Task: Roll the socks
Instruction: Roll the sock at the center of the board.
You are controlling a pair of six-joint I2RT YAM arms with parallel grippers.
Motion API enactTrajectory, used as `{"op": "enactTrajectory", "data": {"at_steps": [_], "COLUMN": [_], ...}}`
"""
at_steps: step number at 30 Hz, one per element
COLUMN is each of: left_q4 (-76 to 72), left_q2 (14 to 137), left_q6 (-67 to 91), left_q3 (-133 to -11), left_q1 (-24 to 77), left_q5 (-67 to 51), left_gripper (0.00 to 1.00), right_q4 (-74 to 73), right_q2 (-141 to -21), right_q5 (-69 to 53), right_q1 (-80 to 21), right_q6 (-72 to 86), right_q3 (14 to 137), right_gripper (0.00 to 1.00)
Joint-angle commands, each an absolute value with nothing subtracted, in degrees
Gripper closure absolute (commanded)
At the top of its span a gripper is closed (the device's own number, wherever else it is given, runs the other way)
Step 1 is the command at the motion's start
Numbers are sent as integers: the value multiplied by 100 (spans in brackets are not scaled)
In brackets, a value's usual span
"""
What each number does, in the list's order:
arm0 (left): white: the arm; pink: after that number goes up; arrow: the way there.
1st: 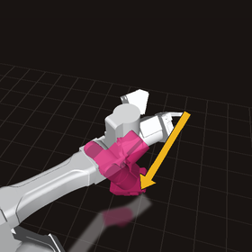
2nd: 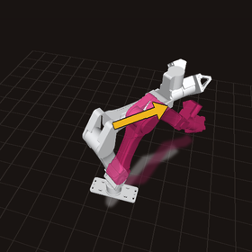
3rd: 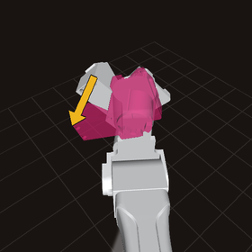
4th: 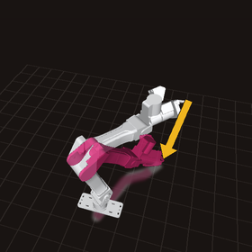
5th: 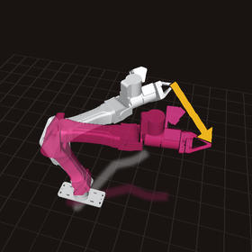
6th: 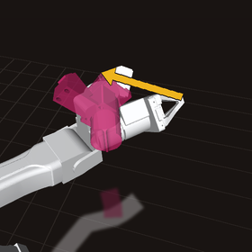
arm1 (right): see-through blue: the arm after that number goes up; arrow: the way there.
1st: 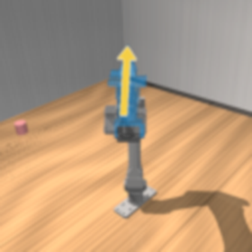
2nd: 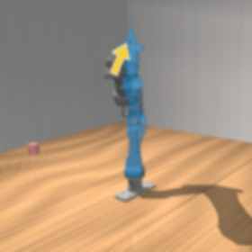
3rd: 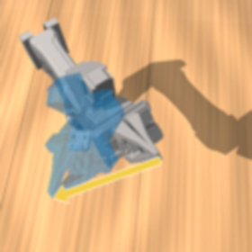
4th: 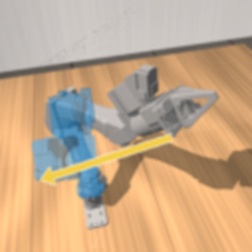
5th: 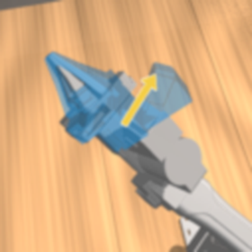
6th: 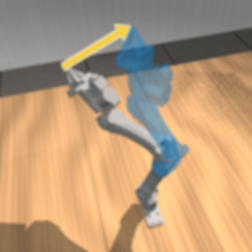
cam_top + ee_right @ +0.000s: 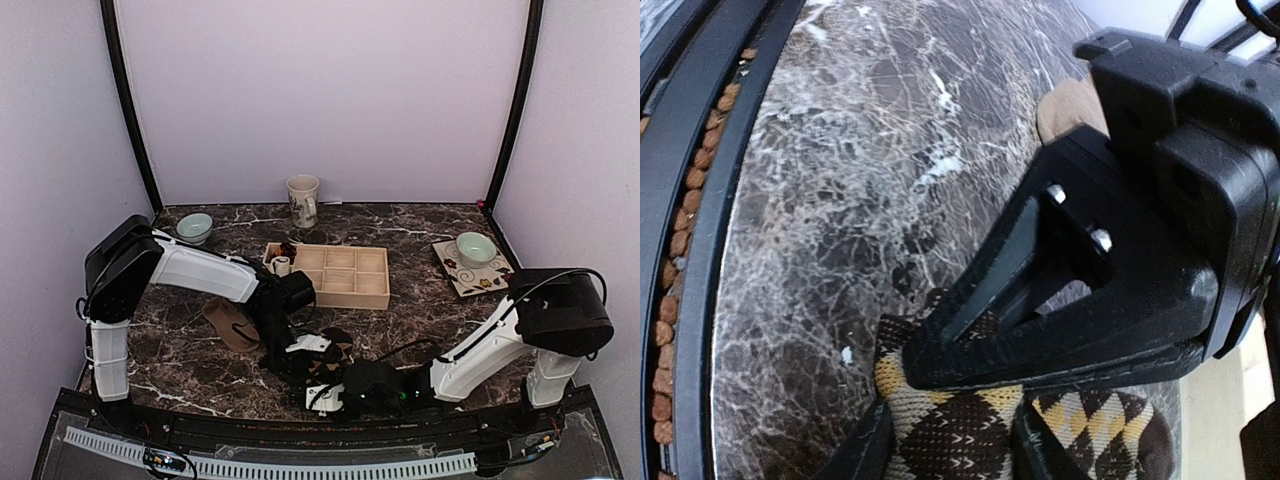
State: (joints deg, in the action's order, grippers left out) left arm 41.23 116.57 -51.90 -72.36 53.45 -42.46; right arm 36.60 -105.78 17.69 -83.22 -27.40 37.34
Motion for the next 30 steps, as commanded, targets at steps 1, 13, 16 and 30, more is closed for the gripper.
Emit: {"op": "enactTrajectory", "data": {"at_steps": [1, 13, 16, 30], "left_q4": [4636, 4297, 4043, 3065], "left_q2": [12138, 11611, 11130, 9480], "left_q6": [-5277, -4823, -4673, -4736], "left_q3": [-6978, -6727, -6275, -5054], "left_q1": [5415, 4827, 4540, 4216], "left_q5": [-3364, -3061, -2943, -3120], "left_gripper": [99, 64, 50, 53], "right_q4": [3317, 3600, 3930, 3458], "right_q2": [-10688, -10861, -11035, -10972], "right_q5": [1406, 982, 752, -1501], "right_q1": [-8210, -8244, -8231, -6829], "right_q6": [-2277, -848, -304, 1081], "right_q3": [3856, 3327, 3200, 2997], "right_gripper": [71, 100, 100, 100]}}
